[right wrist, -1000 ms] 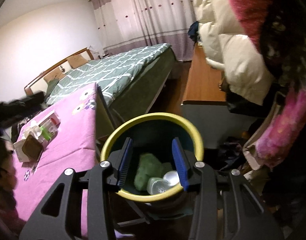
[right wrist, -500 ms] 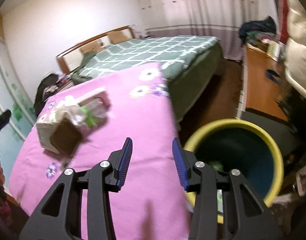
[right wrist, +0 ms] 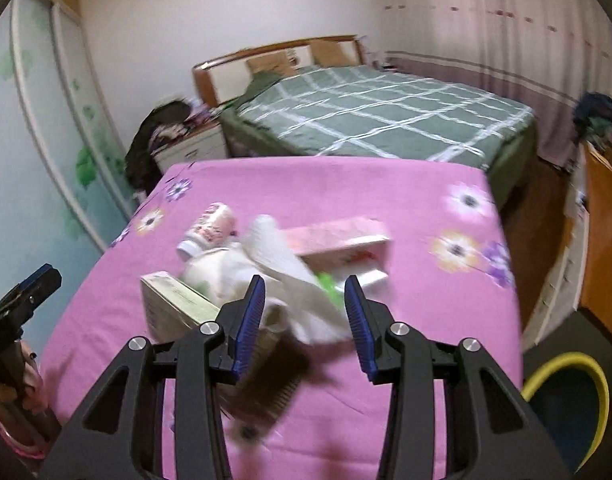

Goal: Collect trash
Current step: 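Move both grippers back toward the tissue box and remaining trash, then grasp the white tissue from the tissue box with the right gripper and lift, then drop the tissue into the bin with the right gripper while the left grasps the tissue box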

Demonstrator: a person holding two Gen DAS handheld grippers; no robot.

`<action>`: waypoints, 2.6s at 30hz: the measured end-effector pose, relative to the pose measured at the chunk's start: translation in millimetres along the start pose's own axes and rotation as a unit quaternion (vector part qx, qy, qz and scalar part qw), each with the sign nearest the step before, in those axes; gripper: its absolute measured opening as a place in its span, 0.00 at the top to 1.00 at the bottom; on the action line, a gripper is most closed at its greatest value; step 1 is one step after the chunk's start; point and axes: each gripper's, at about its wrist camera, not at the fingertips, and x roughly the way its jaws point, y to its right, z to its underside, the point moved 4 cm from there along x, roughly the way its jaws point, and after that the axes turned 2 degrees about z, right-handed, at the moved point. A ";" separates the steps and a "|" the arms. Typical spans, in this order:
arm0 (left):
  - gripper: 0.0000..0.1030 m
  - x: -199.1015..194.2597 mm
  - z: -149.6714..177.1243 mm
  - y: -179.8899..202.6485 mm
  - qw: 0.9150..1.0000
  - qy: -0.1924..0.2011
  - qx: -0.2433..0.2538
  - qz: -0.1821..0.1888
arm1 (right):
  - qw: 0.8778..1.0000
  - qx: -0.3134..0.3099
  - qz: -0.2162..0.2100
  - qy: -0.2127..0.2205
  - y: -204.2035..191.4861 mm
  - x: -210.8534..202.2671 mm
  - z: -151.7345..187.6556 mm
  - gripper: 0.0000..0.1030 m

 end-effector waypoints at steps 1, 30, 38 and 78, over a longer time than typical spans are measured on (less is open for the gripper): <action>0.10 -0.8 0.0 -1.5 1.000 0.000 -0.001 0.000 | 1.000 -0.005 -0.003 -0.005 -5.3 6.2 -2.2 0.61; 0.10 -0.9 10.7 11.5 1.000 -0.014 0.001 0.026 | 0.997 0.001 0.002 0.074 -10.3 -54.7 -36.2 0.94; 0.10 19.7 23.7 36.2 0.997 -0.040 0.024 0.057 | 0.991 0.031 0.071 0.106 40.8 -112.0 -2.2 0.94; 0.10 41.3 87.8 130.9 0.938 -0.179 0.150 0.254 | 0.939 0.219 0.267 0.004 233.4 -131.9 165.5 0.69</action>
